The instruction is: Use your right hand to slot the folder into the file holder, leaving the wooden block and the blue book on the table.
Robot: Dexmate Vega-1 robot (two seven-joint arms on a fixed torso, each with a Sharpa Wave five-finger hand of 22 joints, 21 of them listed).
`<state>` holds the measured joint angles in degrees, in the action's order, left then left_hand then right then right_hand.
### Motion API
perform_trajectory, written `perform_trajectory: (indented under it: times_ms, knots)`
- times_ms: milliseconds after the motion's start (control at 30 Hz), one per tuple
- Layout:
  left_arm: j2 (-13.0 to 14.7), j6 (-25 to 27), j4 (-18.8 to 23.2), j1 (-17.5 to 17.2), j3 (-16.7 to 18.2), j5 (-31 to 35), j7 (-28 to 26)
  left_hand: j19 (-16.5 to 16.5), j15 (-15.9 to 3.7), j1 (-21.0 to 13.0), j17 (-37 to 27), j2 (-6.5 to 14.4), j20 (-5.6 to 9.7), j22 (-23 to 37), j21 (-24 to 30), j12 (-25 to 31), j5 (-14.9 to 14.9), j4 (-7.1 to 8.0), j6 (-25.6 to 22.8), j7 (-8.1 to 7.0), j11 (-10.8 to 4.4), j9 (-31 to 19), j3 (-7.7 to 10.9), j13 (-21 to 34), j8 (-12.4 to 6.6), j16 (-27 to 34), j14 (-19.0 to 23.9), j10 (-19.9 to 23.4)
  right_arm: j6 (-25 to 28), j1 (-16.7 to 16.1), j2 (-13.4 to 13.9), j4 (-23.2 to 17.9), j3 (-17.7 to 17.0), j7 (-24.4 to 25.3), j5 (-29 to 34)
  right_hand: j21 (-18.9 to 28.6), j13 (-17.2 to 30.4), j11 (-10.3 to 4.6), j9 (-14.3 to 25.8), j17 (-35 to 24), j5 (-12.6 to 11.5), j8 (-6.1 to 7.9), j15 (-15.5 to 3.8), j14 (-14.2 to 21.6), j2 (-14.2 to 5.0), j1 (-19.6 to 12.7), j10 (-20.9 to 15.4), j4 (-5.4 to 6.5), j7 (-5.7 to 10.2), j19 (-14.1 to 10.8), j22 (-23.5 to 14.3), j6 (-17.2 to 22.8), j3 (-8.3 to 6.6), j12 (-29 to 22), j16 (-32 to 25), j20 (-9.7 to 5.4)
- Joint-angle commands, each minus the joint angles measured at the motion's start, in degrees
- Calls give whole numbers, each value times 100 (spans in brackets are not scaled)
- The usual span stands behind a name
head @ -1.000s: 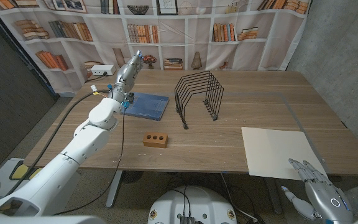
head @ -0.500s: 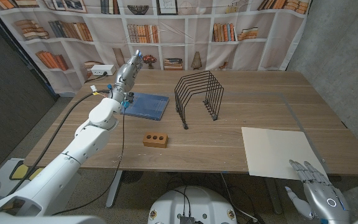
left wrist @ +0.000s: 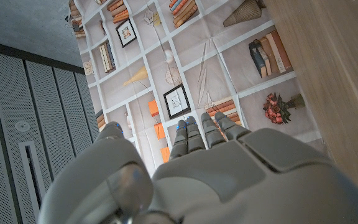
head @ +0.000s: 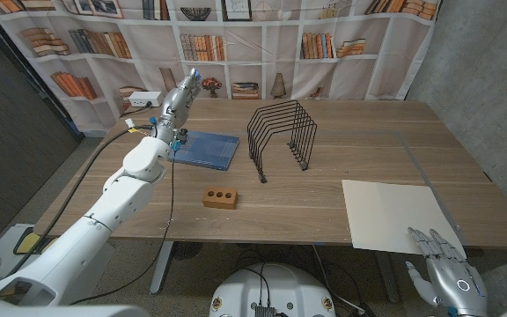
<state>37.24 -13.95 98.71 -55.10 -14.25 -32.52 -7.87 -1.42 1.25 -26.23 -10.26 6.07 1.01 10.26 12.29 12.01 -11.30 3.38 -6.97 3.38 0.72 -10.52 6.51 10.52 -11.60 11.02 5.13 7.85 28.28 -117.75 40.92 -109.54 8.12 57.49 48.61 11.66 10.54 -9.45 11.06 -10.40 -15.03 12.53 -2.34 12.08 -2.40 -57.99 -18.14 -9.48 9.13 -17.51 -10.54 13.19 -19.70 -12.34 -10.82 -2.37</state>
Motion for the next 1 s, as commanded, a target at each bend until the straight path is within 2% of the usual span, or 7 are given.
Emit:
perform_trajectory:
  times_ms: [33, 600, 633, 667, 700, 867, 1000]
  knots:
    - [88, 80, 156, -82, 98, 6, -81, -55, 6, 14, -19, -10, -10, 13, 2, -17, 14, -11, -42, 17, 7, -23, 19, 28, 4, 9, 36, 53, -6, 563, 311, 456, 500, 397, -560, 42, 29, -42, 20, -18, 56, 49, -915, 82, -106, -145, -40, 30, 29, -59, -25, 62, -53, -62, -37, -996]
    - [72, 162, 198, -61, 56, 43, -113, -59, 0, -3, -21, 5, -23, 14, -10, -24, 21, -15, -46, 6, 5, -24, 19, 29, 10, 4, 51, 61, -306, 810, 459, 610, 662, 651, -886, 184, 18, -211, 15, -52, 446, 86, -1049, 536, -511, -643, -391, 71, 231, -448, -60, 538, 124, -138, -129, -1004]
    - [65, 152, 203, -69, 58, 52, -129, -60, -4, -3, -21, 5, -26, 14, -10, -26, 21, -15, -47, 4, 2, -24, 19, 29, 10, 3, 50, 58, -354, 813, 441, 627, 654, 651, -880, 195, 18, -230, 11, -60, 479, 111, -1047, 574, -535, -716, -456, 76, 304, -481, -67, 701, 181, -145, -124, -1004]
    - [62, 144, 209, -78, 63, 62, -145, -60, -8, -4, -21, 6, -26, 14, -11, -27, 22, -15, -48, 7, 7, -24, 19, 29, 10, 3, 52, 55, -392, 812, 412, 638, 637, 651, -870, 193, 15, -240, 3, -104, 506, -82, -1045, 641, -656, -1029, -558, 191, 342, -521, -92, 951, 641, -40, -63, -1002]
    - [59, 139, 215, -87, 68, 65, -157, -60, -6, -5, -21, 7, -29, 14, -11, -27, 22, -15, -52, 6, -1, -24, 19, 29, 9, 2, 48, 56, -430, 808, 394, 649, 620, 651, -841, 199, 17, -239, 6, -106, 496, -67, -1048, 659, -671, -1060, -597, 201, 321, -540, -93, 1031, 685, -40, -74, -1002]
    - [48, 105, 210, -105, 79, 70, -160, -63, -5, -8, -21, 10, -29, 14, -13, -27, 24, -16, -53, 14, -23, -24, 19, 29, 10, 1, 55, 63, -567, 776, 238, 637, 489, 651, -723, 293, 18, -227, 11, -132, 470, 68, -1045, 940, -833, -1185, -789, 269, 316, -722, -125, 1576, 596, -73, -155, -1000]
    - [13, 55, 163, -100, 74, 57, -141, -65, -3, -10, -21, 12, -33, 14, -15, -30, 25, -16, -53, 18, -11, -24, 18, 29, 11, 0, 56, 59, -705, 716, 131, 577, 332, 651, -677, 490, 18, -215, 20, -159, 460, -83, -1065, 1245, -867, -1205, -859, 526, 327, -965, -210, 1609, 266, -16, -123, -1005]
